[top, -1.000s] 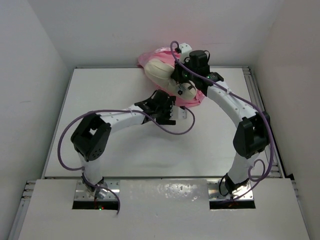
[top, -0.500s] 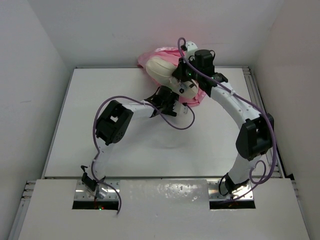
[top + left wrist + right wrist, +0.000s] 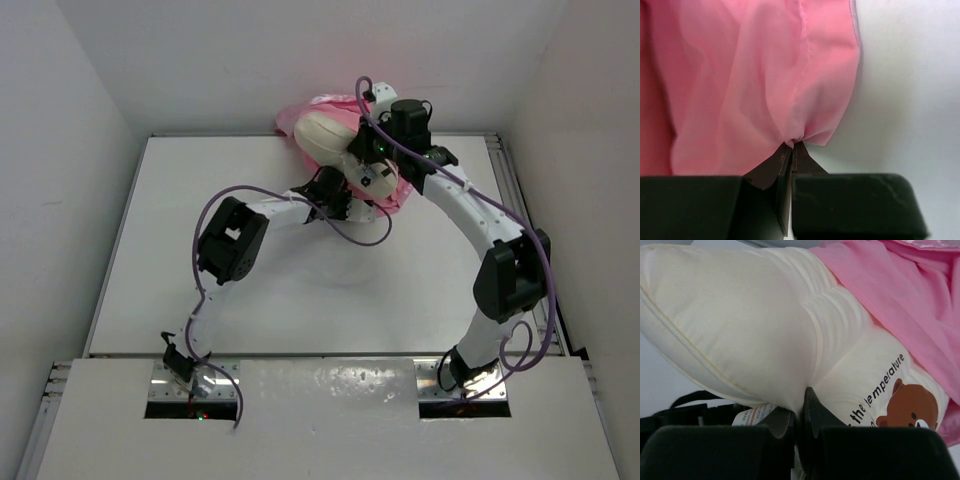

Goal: Put the pillow into the pillowcase

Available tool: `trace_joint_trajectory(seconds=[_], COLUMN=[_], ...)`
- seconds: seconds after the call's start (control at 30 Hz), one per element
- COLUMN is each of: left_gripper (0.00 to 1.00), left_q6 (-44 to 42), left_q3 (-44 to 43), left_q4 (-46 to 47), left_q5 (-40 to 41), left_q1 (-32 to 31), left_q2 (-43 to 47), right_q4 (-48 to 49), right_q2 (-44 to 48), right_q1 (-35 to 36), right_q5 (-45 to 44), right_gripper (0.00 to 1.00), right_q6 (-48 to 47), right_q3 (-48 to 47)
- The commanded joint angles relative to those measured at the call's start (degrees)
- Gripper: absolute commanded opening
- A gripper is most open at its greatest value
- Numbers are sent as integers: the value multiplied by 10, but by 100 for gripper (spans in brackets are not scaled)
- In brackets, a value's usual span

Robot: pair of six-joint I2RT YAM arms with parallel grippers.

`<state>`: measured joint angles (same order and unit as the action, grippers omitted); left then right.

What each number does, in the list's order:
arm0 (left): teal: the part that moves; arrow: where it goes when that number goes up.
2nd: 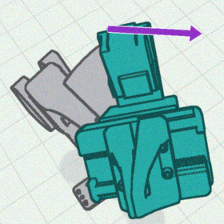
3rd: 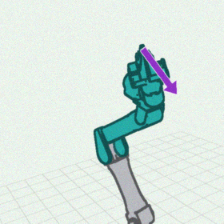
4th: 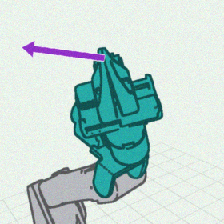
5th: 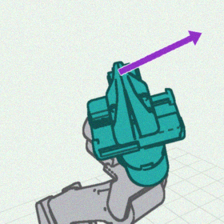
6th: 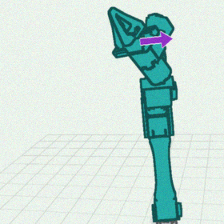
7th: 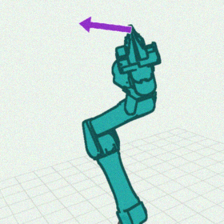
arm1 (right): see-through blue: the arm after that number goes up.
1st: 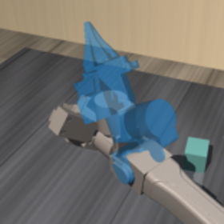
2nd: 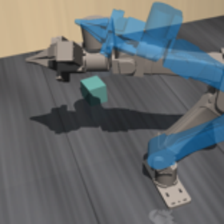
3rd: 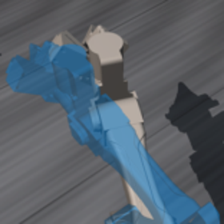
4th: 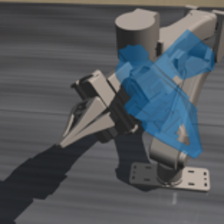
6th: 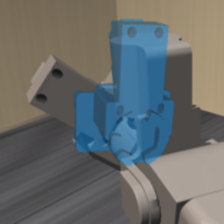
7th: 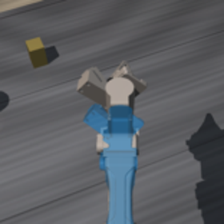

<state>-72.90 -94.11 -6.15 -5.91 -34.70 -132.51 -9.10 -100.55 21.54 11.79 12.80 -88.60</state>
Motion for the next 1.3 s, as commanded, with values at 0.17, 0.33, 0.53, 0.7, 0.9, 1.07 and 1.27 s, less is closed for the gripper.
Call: trace_joint_trajectory(seconds=[0.17,0.33,0.53,0.7,0.9,1.07,1.27], left_gripper=[0,0,0,0,0,11,40], left_q6=[79,88,152,239,238,653,819], left_q3=[-26,-41,-127,-252,-134,140,322], left_q4=[-363,-465,-521,-519,-516,-253,-42], left_q5=[-182,-260,-347,-411,-300,-342,-270], left_q1=[60,65,63,74,98,245,267], left_q2=[208,320,358,338,370,469,483], right_q4=[-20,-26,-60,-128,-111,-63,-64], right_q2=[31,50,35,-50,-47,-7,-6], right_q1=[-30,-8,47,61,63,65,66], right_q5=[-28,-29,-77,-116,-86,-60,-46], right_gripper=[0,0,0,0,0,0,0], right_q6=[-65,-95,-113,-104,-75,-29,-22], right_q3=[-19,11,32,-68,-67,3,-6])
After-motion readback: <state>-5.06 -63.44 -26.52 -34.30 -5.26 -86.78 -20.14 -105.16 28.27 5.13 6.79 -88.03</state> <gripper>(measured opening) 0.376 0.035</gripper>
